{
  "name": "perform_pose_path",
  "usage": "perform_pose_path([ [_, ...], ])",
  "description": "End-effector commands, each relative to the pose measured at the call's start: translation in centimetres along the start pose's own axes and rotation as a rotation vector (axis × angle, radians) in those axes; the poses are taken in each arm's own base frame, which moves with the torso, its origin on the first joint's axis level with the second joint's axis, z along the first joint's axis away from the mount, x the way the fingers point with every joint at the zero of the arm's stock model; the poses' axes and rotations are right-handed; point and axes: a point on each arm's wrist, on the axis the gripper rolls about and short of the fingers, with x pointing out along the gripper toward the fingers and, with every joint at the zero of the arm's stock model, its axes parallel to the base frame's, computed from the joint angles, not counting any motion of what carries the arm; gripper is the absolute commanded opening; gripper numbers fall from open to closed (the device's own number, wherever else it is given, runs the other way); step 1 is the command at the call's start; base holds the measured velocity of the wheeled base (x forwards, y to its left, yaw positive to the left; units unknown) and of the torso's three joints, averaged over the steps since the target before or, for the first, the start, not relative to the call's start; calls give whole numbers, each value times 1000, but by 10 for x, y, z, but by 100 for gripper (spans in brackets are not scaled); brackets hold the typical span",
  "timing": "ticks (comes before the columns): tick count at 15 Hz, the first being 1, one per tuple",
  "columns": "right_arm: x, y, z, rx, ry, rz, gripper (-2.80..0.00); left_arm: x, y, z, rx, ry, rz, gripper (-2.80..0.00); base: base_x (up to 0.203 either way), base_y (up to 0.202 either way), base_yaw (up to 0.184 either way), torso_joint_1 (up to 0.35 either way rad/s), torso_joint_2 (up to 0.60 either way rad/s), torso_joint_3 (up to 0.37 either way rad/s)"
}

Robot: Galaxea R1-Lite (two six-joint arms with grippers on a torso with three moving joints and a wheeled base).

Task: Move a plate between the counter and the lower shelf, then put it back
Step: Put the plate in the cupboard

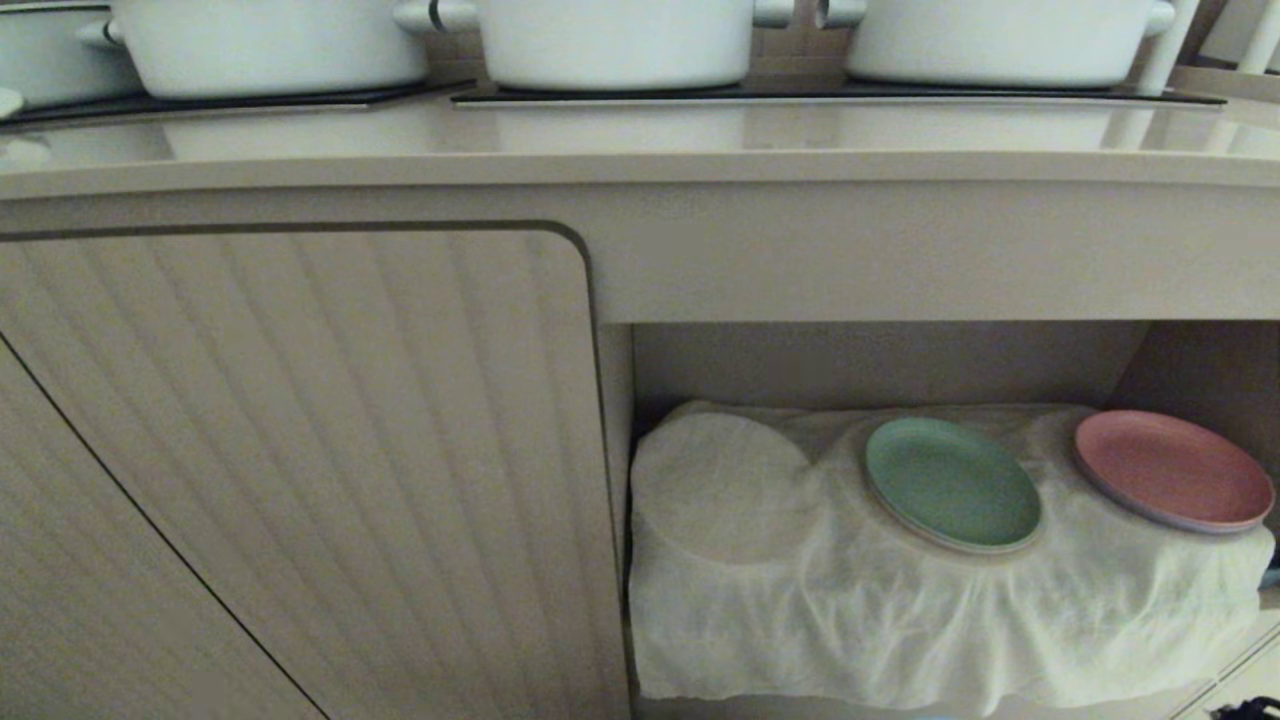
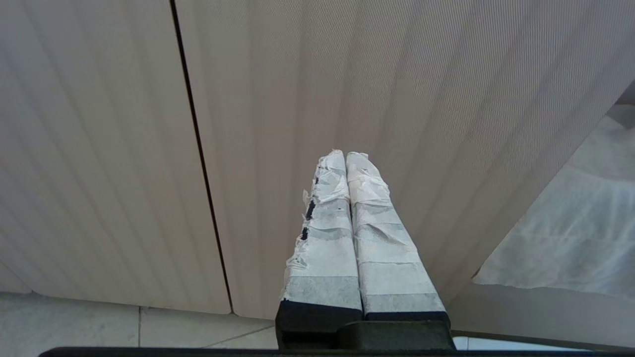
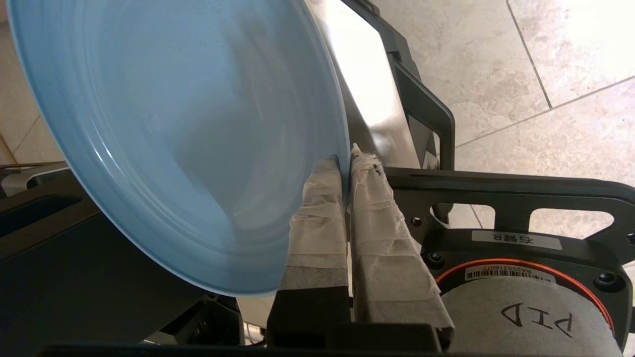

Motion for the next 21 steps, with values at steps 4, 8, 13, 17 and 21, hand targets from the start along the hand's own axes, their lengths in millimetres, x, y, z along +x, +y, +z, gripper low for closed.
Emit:
perform_pose_path([
  [4, -2, 2, 2, -5, -14, 7, -280, 0, 0, 0, -1, 0, 1, -280, 0, 0, 0, 0, 0, 0],
  [8, -2, 6, 11, -3, -12, 7, -280, 0, 0, 0, -1, 0, 1, -280, 0, 0, 0, 0, 0, 0],
  [13, 4, 14, 33, 3, 26, -10, -280, 0, 0, 0, -1, 0, 1, -280, 0, 0, 0, 0, 0, 0],
  [17, 23, 18, 55, 0, 21, -3, -280, 0, 0, 0, -1, -1, 1, -280, 0, 0, 0, 0, 0, 0],
  [21, 39, 23, 75, 2, 14, 5, -280, 0, 0, 0, -1, 0, 1, -280, 0, 0, 0, 0, 0, 0],
])
